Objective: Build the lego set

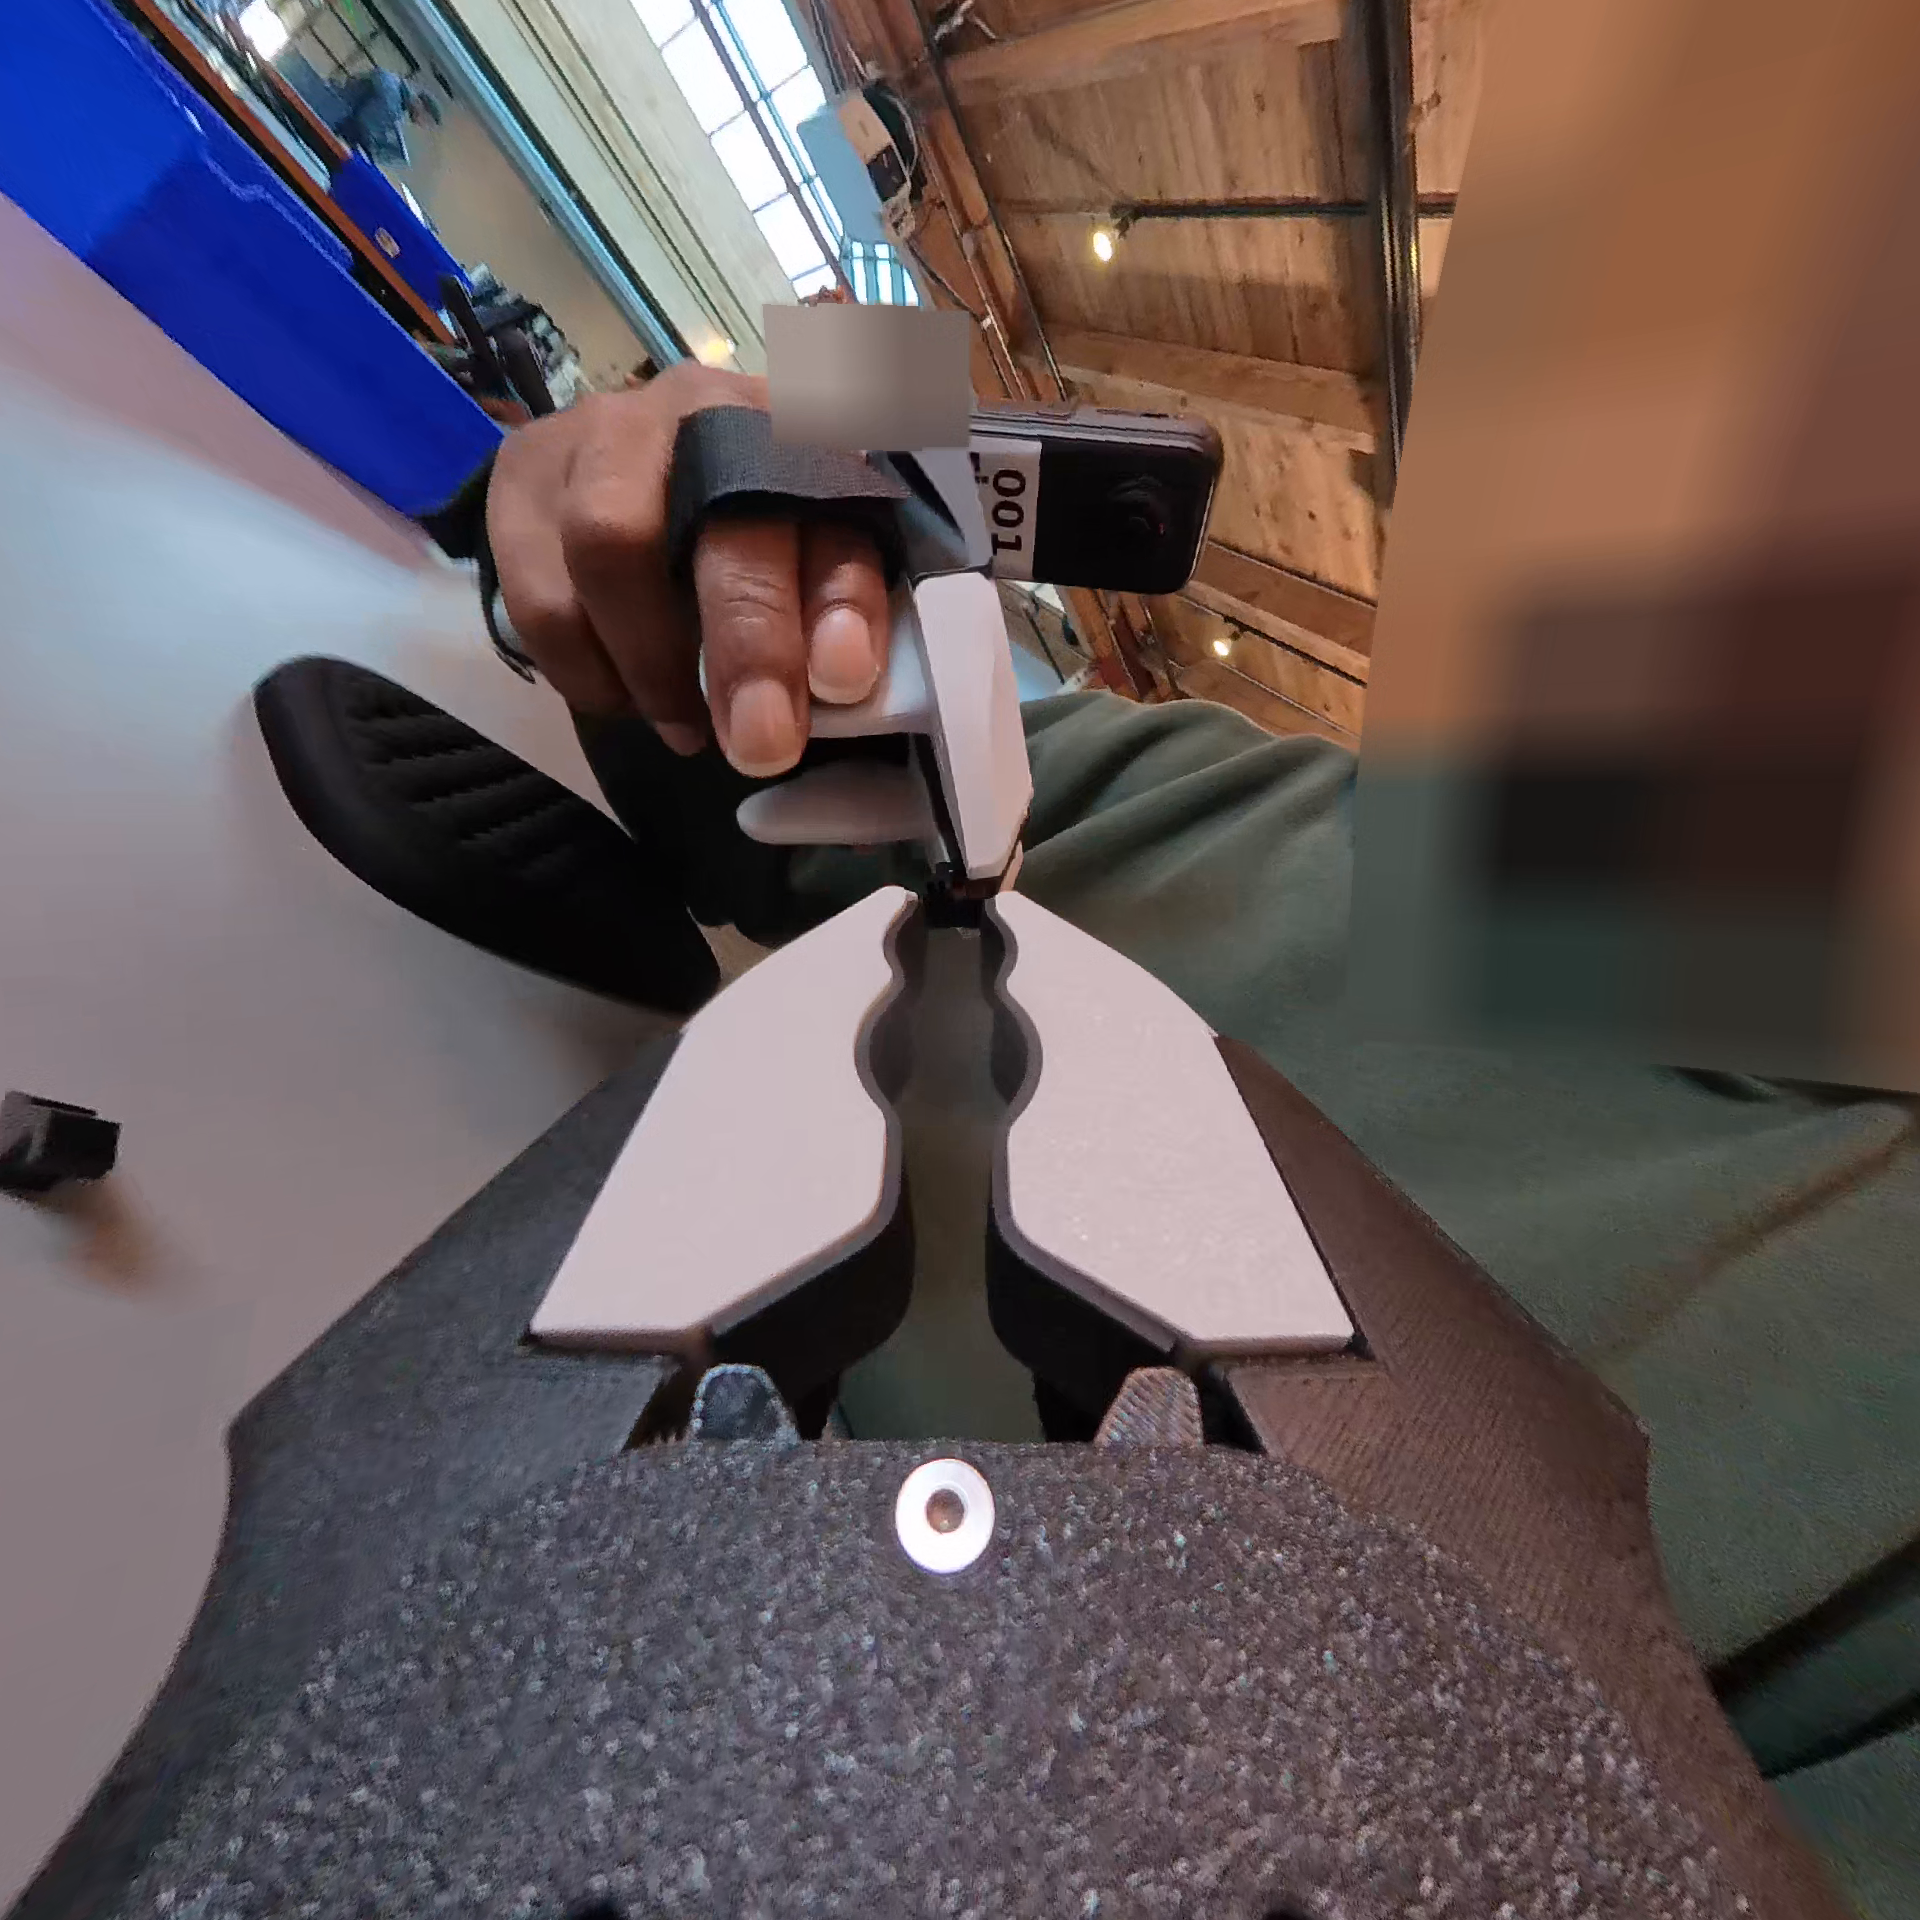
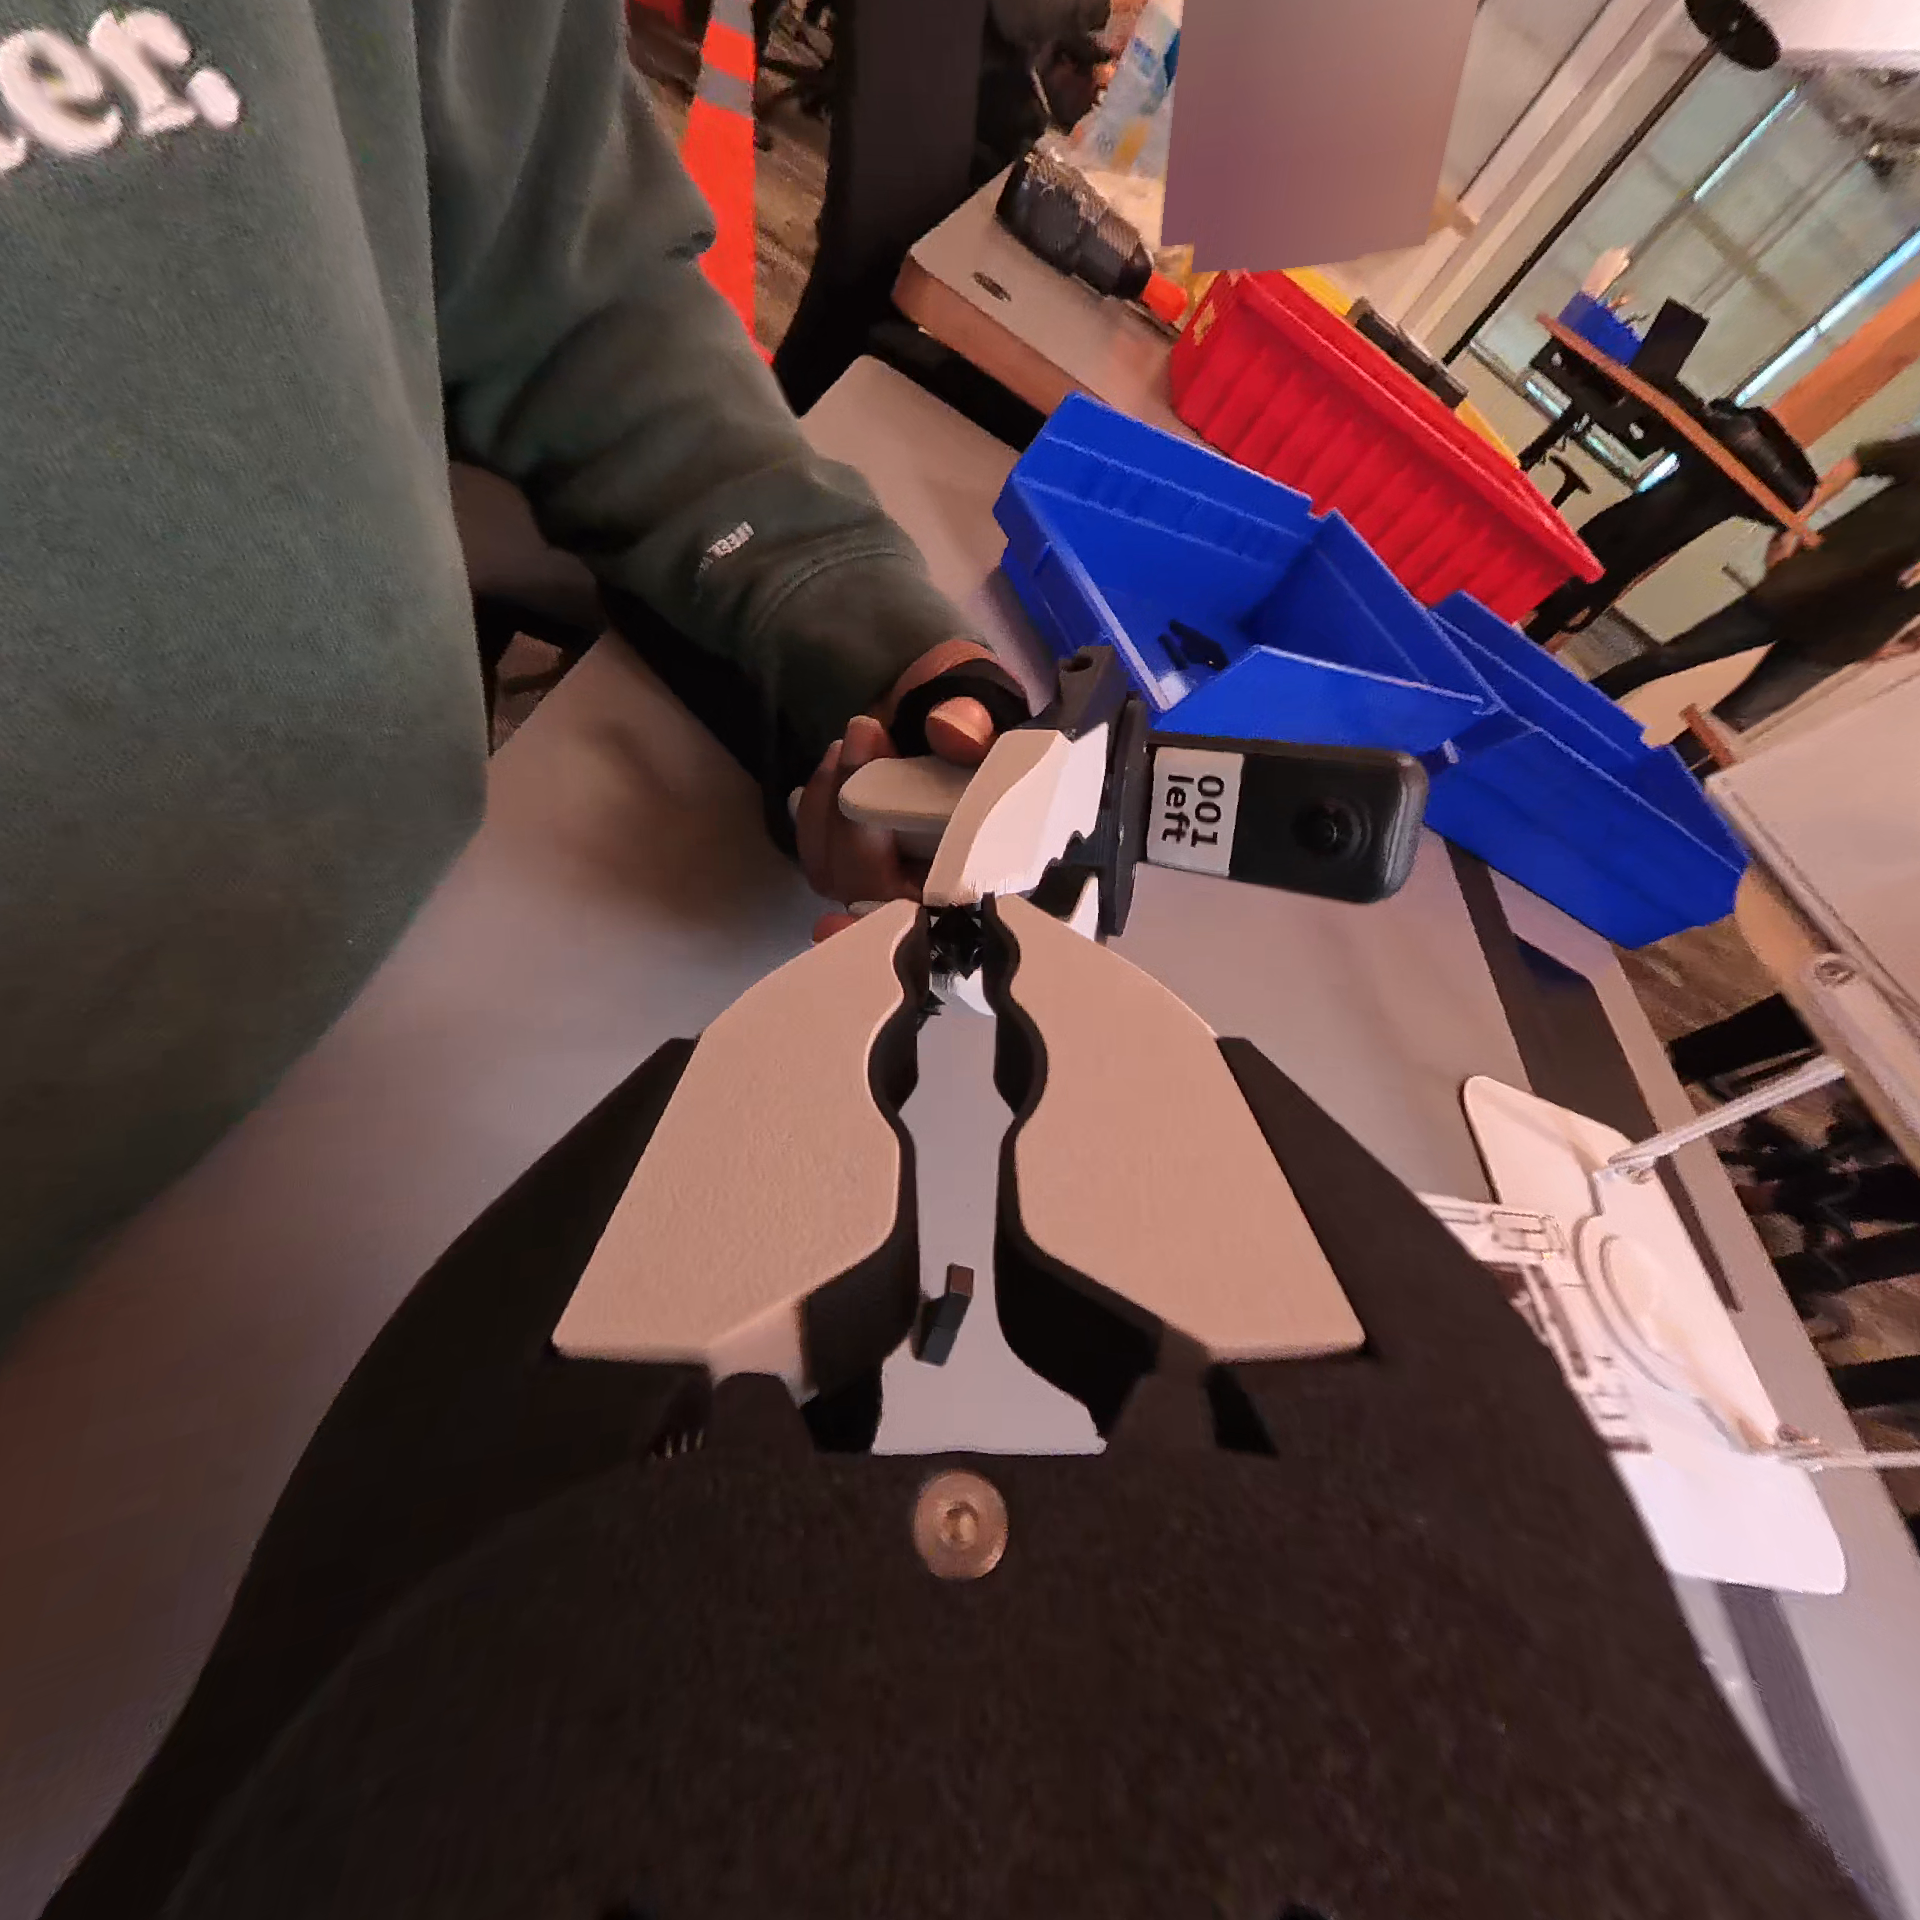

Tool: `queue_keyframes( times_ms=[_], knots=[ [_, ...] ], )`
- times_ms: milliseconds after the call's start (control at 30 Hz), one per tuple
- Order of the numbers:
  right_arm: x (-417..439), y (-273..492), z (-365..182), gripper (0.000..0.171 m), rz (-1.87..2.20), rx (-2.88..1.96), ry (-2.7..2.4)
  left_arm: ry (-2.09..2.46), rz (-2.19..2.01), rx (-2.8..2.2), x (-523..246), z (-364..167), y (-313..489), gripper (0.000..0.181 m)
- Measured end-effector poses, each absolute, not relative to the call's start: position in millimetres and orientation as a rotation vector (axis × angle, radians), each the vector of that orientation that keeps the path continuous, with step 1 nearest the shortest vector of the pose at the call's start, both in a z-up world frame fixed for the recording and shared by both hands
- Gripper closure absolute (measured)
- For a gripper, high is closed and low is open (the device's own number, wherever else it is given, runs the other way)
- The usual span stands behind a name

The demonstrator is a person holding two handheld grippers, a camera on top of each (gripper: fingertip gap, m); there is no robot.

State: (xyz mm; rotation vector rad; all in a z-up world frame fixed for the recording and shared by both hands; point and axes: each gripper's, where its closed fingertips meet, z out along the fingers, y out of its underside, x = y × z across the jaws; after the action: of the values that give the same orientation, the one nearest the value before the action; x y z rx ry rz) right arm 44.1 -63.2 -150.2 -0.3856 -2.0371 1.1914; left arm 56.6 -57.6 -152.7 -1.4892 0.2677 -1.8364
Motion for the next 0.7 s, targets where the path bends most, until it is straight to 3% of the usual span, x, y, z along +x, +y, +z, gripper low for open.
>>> queue_keyframes(
  times_ms=[100,333,467,700],
  knots=[
    [34,-56,-143,0.166,1.356,-0.648,-2.001,0.236,-1.657,-1.461,40,-145,-48,0.165],
    [9,-35,-141,0.166,1.748,-1.422,-1.758,0.440,-0.709,-1.605,19,-154,-31,0.165],
    [-6,-21,-146,0.166,1.768,-1.642,-1.546,0.415,-0.549,-1.628,17,-153,-24,0.165],
    [-16,-15,-155,0.166,1.578,-1.628,-1.401,0.337,-0.361,-1.691,1,-160,-14,0.170]
  ],
)
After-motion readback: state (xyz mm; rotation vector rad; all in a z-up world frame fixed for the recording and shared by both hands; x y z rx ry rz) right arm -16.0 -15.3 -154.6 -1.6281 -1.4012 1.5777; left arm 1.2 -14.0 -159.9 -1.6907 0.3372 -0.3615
